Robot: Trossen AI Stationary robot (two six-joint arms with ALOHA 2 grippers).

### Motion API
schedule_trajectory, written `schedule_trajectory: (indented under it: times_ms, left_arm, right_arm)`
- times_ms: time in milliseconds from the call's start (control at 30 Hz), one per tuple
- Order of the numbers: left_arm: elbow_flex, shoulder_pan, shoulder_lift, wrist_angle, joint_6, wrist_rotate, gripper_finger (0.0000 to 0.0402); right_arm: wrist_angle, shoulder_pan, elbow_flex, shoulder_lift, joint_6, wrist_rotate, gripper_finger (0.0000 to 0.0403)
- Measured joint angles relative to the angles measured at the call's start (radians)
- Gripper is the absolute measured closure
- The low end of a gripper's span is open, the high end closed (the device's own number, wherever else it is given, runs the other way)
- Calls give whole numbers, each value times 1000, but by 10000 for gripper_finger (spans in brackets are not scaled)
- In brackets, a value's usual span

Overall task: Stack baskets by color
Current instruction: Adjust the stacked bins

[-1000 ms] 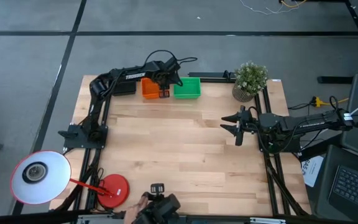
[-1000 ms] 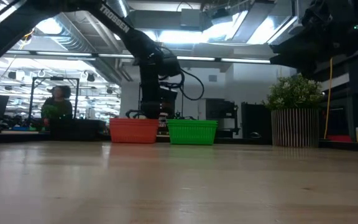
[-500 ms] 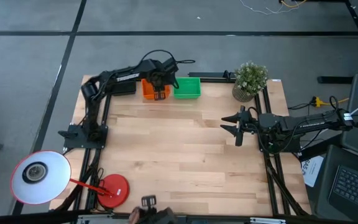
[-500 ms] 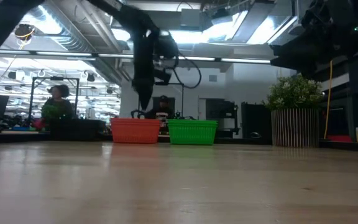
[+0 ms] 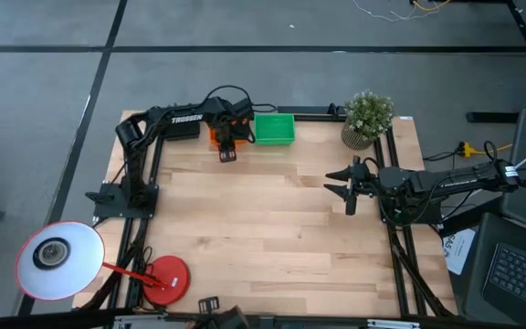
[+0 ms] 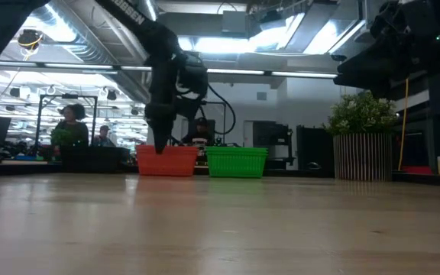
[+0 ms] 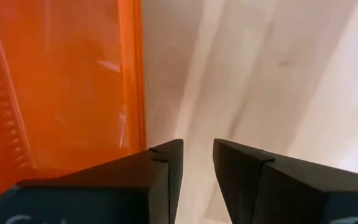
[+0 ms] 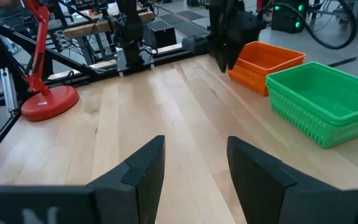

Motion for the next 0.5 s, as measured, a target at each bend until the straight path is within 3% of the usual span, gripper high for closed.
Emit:
schedule_trajectory:
  times_ms: [267, 500]
  left_arm:
    - [-33, 43, 0, 158, 9, -75, 321]
    - [-33, 77, -2, 158, 30, -65, 322]
  right_arm:
    - [3, 0, 0, 0, 2, 0, 229]
    - [6, 0, 0, 0, 3, 0, 229]
